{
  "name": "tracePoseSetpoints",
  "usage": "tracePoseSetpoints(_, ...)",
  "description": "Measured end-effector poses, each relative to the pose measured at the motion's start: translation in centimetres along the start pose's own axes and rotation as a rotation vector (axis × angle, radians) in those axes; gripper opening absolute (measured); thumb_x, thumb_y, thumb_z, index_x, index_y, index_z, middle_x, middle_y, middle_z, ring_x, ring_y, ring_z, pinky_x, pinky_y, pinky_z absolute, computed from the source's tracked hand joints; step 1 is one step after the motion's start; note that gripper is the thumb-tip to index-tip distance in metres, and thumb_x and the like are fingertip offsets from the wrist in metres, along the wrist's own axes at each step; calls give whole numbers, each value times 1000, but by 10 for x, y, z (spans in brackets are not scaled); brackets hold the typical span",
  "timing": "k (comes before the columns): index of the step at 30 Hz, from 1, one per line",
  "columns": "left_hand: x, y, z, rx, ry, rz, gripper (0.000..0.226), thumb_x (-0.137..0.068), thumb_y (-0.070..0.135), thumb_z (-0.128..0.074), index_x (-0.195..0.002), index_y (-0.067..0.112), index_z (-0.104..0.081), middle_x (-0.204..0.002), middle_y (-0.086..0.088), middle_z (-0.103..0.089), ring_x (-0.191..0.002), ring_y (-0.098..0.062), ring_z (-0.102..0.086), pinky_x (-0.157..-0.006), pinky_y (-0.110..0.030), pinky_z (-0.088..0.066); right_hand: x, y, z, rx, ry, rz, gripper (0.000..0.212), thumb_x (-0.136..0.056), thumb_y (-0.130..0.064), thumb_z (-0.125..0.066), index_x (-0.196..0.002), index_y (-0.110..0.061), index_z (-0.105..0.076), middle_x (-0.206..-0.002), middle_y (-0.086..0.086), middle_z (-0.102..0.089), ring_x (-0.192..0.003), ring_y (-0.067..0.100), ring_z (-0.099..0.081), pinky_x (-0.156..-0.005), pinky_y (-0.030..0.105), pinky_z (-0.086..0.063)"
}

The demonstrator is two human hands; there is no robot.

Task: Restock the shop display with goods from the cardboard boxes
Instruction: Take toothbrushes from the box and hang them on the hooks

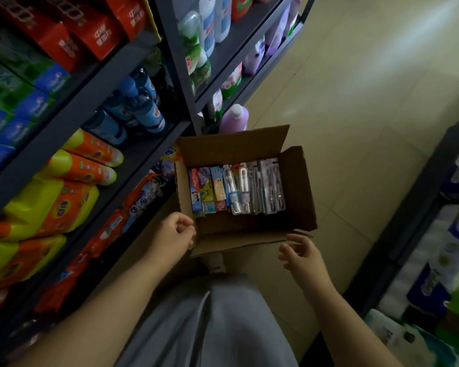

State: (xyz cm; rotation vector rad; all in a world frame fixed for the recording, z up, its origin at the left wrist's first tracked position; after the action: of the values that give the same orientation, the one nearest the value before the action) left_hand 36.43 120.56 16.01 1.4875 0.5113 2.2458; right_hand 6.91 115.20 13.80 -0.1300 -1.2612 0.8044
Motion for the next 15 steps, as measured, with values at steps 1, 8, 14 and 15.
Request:
tracePoseSetpoints(1, -5, -1, -2, 1, -5, 9, 8, -94, 12, -52, -98, 19, -54, -99, -8, -62, -82, -17, -60, -64, -22, -43, -5, -1, -3, 3, -7, 0, 29, -94, -15, -58, -122, -18, -53, -99, 6, -65, -88, 17, -65, -70, 27, -51)
tracePoseSetpoints(8, -56, -22, -25, 7, -51, 64, 10, -93, 10, -53, -94, 20, -54, -96, -9, -62, -79, -16, -59, -65, -24, -43, -64, 14, -35, 38, -27, -42, 30, -94, -18, -58, -123, -20, -52, -103, 3, -64, -90, 15, -64, -66, 24, -49)
tracePoseSetpoints(14, -136, -62, -65, -38, -52, 92, 11, -94, 12, -52, -93, 23, -53, -97, -6, -61, -77, -14, -59, -59, -22, -40, -152, 56, -75, 158, 8, -117, 35, -93, -22, -61, -126, -17, -54, -104, 2, -63, -88, 18, -63, -75, 35, -56)
tracePoseSetpoints(15, -151, -70, -73, -46, -54, 97, 10, -94, 12, -52, -95, 22, -54, -97, -6, -61, -77, -14, -59, -58, -22, -40, -168, 63, -82, 190, 8, -119, 35, -93, -23, -61, -126, -17, -54, -103, 1, -62, -85, 16, -62, -68, 30, -53)
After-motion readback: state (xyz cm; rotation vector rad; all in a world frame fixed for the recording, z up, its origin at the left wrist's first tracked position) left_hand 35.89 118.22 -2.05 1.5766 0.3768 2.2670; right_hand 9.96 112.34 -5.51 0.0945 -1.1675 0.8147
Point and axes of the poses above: each hand's wrist, its own x-axis away from the middle knuckle, its own z-axis out of the back of the hand, y = z × x, the point moved 10 cm from there along -x, towards the middle knuckle
